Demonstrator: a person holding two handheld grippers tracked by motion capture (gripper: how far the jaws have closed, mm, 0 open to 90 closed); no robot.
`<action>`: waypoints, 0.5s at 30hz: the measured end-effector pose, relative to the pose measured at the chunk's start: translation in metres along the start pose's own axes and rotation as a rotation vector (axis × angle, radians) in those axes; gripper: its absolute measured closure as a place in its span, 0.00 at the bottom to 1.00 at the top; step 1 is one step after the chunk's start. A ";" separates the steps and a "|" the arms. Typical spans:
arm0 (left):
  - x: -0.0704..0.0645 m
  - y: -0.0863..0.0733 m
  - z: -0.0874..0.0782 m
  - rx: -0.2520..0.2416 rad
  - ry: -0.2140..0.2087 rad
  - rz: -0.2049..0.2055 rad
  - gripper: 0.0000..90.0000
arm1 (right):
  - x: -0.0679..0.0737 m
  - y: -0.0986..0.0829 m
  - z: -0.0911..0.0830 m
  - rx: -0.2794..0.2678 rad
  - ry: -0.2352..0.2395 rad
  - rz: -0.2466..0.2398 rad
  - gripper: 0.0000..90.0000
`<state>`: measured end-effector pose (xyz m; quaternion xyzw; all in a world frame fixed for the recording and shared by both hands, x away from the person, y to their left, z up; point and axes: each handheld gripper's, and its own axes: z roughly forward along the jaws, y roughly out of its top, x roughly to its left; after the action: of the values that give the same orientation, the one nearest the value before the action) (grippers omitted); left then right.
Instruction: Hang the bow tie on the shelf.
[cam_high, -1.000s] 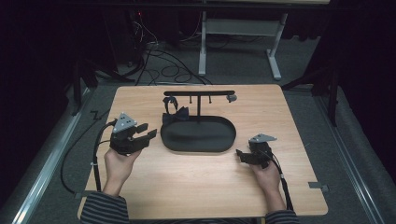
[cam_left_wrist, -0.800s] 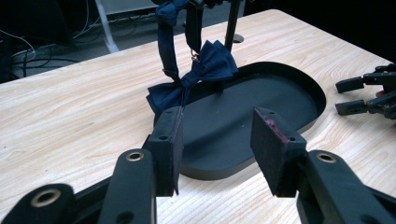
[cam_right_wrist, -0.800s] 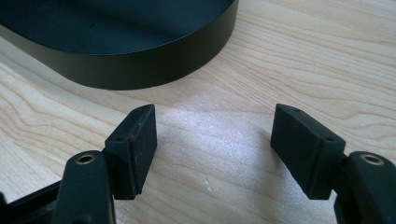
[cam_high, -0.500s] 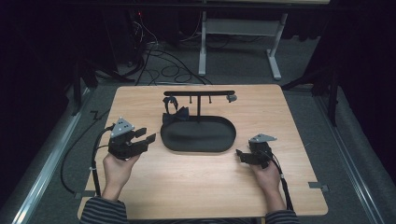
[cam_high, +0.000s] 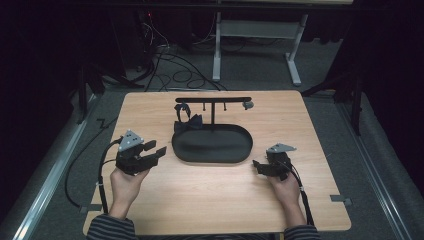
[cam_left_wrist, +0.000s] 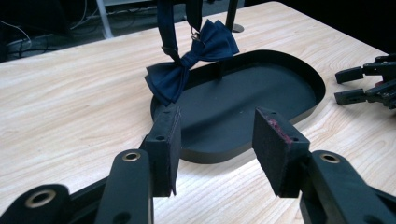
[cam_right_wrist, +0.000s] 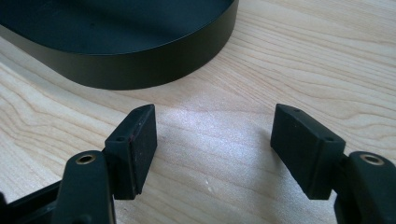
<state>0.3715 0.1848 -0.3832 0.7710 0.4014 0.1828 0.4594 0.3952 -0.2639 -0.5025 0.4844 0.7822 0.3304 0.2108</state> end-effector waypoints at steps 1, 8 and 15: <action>0.000 -0.002 0.000 -0.002 -0.005 -0.009 0.58 | 0.000 0.000 0.000 0.000 0.000 0.000 0.37; -0.002 -0.013 0.004 0.011 -0.004 -0.027 0.58 | 0.000 0.000 0.000 0.000 0.000 0.000 0.37; -0.007 -0.013 0.006 0.035 -0.013 -0.035 0.58 | 0.000 0.000 0.000 0.001 -0.001 -0.002 0.37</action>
<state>0.3647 0.1791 -0.3967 0.7728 0.4152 0.1627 0.4516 0.3950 -0.2638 -0.5025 0.4839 0.7826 0.3298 0.2112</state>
